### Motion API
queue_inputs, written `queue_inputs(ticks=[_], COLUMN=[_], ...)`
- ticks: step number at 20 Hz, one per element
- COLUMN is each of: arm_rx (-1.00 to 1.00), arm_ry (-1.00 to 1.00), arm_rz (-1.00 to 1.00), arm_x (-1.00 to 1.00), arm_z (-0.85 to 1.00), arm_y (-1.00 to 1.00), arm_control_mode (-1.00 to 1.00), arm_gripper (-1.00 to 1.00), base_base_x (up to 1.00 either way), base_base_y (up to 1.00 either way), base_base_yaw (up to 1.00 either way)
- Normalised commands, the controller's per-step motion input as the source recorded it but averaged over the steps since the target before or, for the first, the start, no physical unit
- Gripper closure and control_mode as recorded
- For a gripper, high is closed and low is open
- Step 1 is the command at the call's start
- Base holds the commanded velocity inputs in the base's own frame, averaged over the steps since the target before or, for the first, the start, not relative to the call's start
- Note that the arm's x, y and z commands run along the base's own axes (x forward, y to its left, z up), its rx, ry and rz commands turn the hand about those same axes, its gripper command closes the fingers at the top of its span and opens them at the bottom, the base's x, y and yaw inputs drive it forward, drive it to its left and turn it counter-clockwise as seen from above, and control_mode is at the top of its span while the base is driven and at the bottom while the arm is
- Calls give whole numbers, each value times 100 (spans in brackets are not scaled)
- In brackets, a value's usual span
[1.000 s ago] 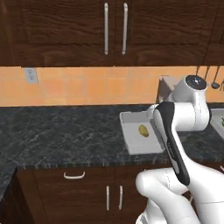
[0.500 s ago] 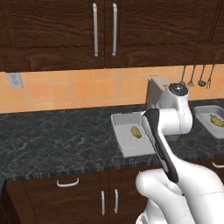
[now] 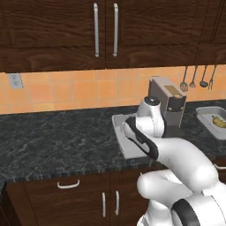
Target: Place one potato and one fish in each tupperware on the nearby counter, to pack two identical lunches.
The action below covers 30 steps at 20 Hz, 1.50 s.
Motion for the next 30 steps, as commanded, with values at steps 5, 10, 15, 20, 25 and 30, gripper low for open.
queue_inputs(ticks=[5, 10, 15, 20, 25, 30], arm_rx=[0, -2, 0, 0, 0, -1], arm_ry=[5, 4, 1, 2, -9, -33], arm_rz=[0, 0, 0, 0, -2, 0], arm_x=[71, 31, 58, 49, -53, -100], arm_z=[-27, -76, -53, -33, 45, 87], arm_y=[-29, -13, 0, 9, 0, 3], arm_control_mode=[-100, -100, -100, -100, -100, -100], arm_gripper=[100, 100, 100, -100, -100, -100], base_base_x=[0, 0, 0, 0, 0, 0], base_base_y=[0, 0, 0, 0, 0, 0], base_base_yaw=[0, 0, 0, 0, 0, 0])
